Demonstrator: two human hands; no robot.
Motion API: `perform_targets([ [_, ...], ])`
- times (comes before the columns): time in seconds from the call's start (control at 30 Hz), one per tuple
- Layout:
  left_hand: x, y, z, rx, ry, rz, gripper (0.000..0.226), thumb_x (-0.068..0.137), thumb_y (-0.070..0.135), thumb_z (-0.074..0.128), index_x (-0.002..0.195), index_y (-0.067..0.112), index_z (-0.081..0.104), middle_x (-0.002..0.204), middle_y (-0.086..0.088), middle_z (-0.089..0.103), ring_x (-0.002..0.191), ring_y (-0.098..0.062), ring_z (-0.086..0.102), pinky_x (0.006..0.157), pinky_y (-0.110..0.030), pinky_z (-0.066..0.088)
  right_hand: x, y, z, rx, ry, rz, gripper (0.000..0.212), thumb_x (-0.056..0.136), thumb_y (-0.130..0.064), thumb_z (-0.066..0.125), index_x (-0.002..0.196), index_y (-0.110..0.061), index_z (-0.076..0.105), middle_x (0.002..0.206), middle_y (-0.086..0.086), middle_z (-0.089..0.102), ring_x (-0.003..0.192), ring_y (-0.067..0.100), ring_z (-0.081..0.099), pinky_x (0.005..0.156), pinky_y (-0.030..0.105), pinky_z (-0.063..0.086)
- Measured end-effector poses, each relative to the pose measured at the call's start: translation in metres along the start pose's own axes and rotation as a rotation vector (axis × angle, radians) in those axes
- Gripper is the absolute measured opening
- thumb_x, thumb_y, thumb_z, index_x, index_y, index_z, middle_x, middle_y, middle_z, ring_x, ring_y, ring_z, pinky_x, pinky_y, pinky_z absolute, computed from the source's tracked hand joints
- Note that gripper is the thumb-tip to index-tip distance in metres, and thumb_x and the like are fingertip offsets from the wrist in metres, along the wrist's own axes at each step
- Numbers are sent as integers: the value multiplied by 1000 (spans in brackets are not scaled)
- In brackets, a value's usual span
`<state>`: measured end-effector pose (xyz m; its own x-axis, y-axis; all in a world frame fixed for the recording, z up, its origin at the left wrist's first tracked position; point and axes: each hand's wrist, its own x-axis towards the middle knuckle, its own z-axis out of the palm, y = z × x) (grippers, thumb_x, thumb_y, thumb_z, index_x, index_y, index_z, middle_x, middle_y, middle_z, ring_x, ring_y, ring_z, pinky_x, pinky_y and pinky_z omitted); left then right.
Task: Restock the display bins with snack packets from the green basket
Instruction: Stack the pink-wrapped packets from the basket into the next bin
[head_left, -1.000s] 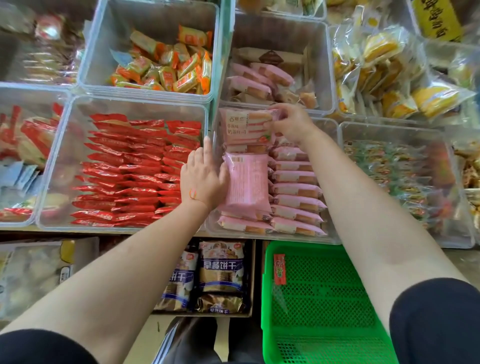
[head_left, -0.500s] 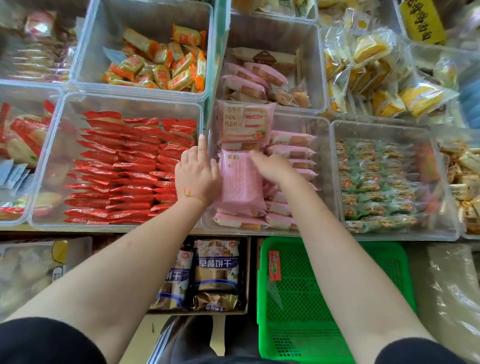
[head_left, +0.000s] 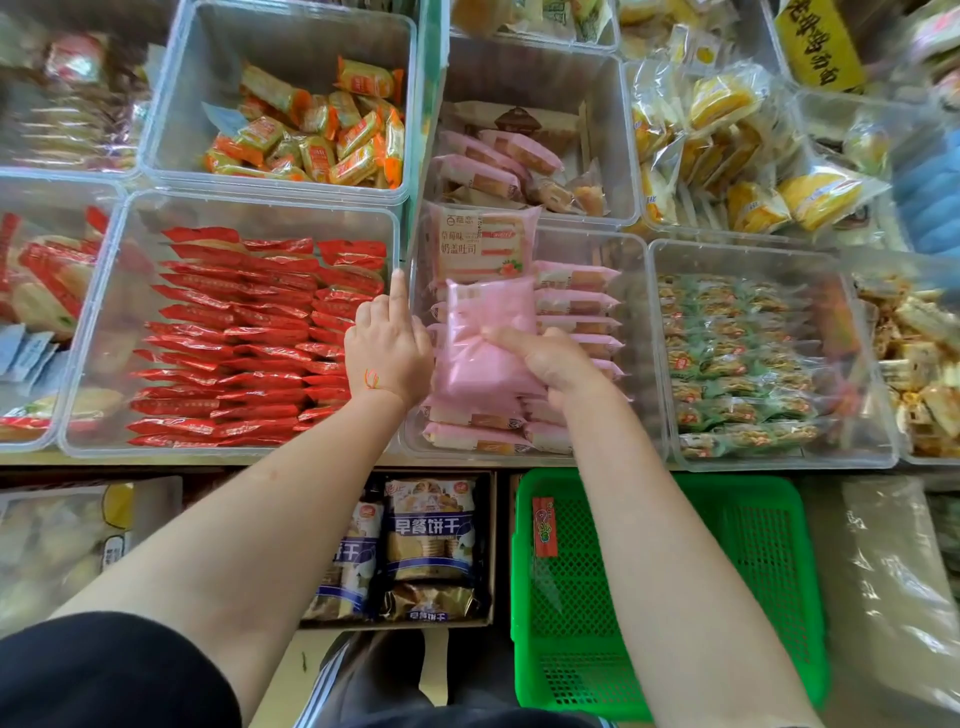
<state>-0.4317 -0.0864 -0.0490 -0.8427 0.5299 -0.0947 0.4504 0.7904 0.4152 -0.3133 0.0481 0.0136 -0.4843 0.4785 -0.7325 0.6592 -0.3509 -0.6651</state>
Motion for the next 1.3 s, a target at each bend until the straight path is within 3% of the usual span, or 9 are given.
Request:
perform_targets([
  [0.13,-1,2,-2,36,-7,-10,59,100,27,31,157,16,16,132,-14,52,118,-33,45,92,-47,39,1,1,-60,-40,219,-4,52,81,-38,75,123,-10,60,106,3,72,94,21,71,88,40,58],
  [0.33,-1,3,-3,68,-11,-20,60,100,28,29,157,17,14,130,-14,53,116,-33,45,91,-47,40,-10,6,-67,-658,626,-35,70,90,-41,66,139,0,36,121,15,61,98,33,64,76,42,57],
  [0.57,-2,4,-3,71,-11,-27,59,101,28,28,157,17,13,128,-15,53,114,-33,45,88,-47,41,-18,-11,-48,-344,493,-312,61,93,-15,61,145,-33,32,117,-11,40,78,12,56,63,29,52],
  [0.7,-1,3,-4,64,-9,-27,59,101,28,29,157,16,14,128,-15,53,115,-34,45,88,-47,41,-8,-29,-23,-172,231,-284,36,101,-10,38,131,-17,56,102,12,65,68,24,71,62,35,61],
  [0.77,-1,3,-4,62,-14,-24,60,100,29,30,157,16,15,128,-16,53,115,-34,45,88,-47,41,-3,-36,-19,-368,209,-350,44,96,-1,35,128,-20,58,101,10,66,77,23,71,71,37,61],
  [0.93,-1,2,-2,49,-16,-25,59,101,29,30,157,16,15,127,-15,53,114,-34,45,87,-47,42,13,-50,-14,-1071,219,-553,64,88,3,49,145,-28,44,137,12,40,123,31,45,98,43,44],
  [1.07,-1,2,-2,45,-21,-22,60,100,30,30,157,16,15,127,-15,53,115,-34,45,88,-47,43,23,-64,-7,-1387,386,-707,39,88,-12,60,126,-23,63,137,16,38,128,35,35,102,47,36],
  [1.2,0,2,-1,26,-12,-29,60,101,28,31,157,15,17,127,-14,54,115,-33,46,87,-46,43,28,-81,-18,-1223,322,-634,40,85,-41,72,121,-23,65,133,8,48,126,31,44,101,50,43],
  [1.3,0,2,-1,30,-7,-25,59,101,27,31,157,15,17,125,-15,55,113,-33,46,87,-46,44,30,-90,-23,-998,218,-597,30,89,-35,70,114,-20,63,122,3,63,105,24,62,86,44,54],
])
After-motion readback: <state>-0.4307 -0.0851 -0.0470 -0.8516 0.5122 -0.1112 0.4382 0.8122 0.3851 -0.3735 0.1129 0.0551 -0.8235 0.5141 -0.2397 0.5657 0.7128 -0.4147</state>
